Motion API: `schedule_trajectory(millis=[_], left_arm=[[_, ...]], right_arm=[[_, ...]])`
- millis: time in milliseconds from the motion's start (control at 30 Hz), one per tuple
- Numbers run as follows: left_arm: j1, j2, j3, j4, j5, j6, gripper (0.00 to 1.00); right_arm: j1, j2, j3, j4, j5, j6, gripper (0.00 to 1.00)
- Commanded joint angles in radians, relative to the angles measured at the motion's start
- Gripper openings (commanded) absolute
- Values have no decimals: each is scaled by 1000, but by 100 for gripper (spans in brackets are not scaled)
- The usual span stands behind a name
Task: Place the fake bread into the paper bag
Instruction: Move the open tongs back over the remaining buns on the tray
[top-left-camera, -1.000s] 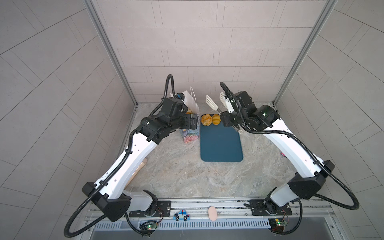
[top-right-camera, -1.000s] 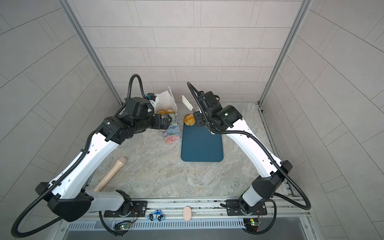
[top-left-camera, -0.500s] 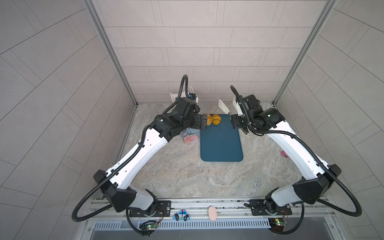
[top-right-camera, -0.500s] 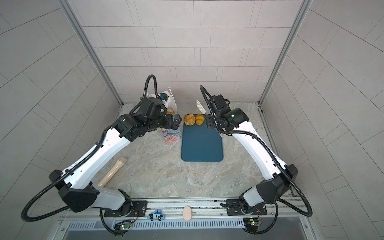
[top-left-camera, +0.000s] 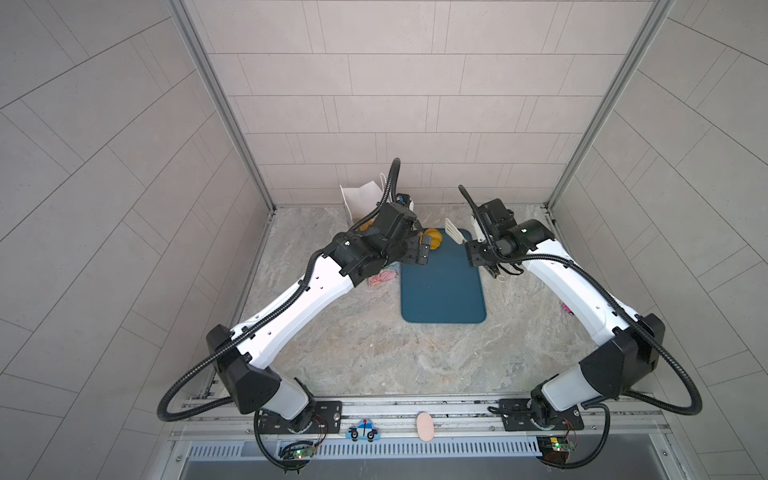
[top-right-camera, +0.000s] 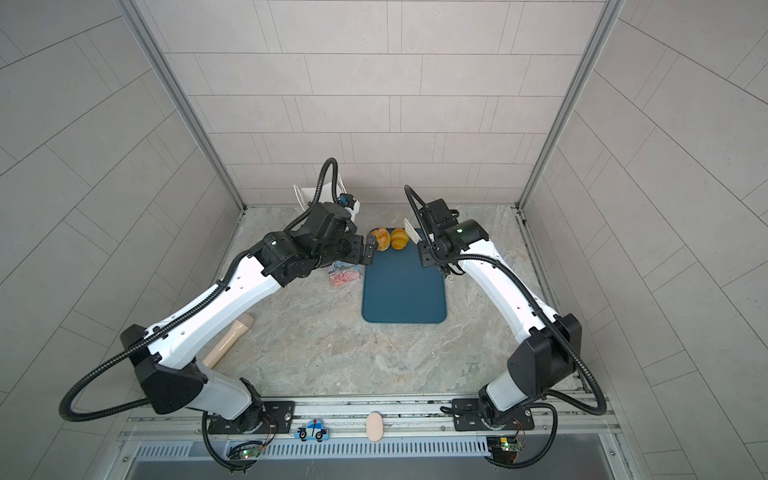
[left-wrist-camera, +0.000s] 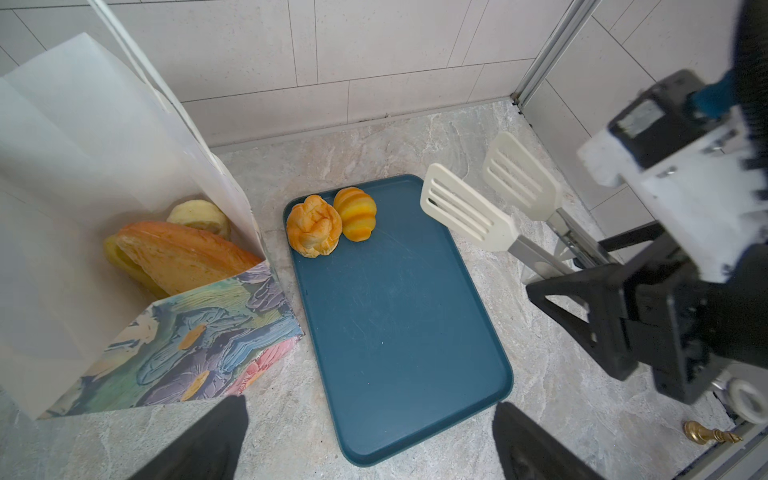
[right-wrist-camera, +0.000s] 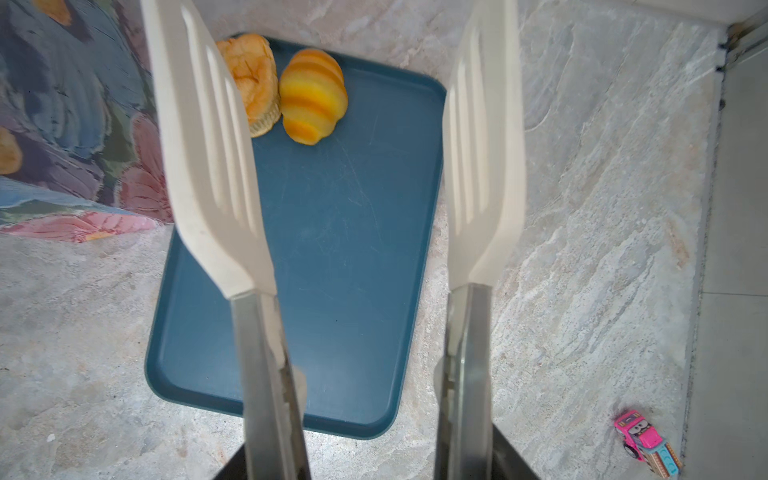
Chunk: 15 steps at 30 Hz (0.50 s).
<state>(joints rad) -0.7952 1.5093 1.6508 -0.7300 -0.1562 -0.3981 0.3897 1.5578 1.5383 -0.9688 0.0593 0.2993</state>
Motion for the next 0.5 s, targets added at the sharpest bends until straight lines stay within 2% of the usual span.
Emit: schedule_trajectory(millis=[0,200,467], left_arm=[[-21,-11,-18,20,-59,-54,100],[-27,-22,-80,26,-55,-99,100],[-30,-3,-154,30,-2,-158,100]], right_arm=[[-9,66,16,0,-2,-3,62],[-14,239,113,-32,-31,4,61],[-15,370,197,-11,-38,20,61]])
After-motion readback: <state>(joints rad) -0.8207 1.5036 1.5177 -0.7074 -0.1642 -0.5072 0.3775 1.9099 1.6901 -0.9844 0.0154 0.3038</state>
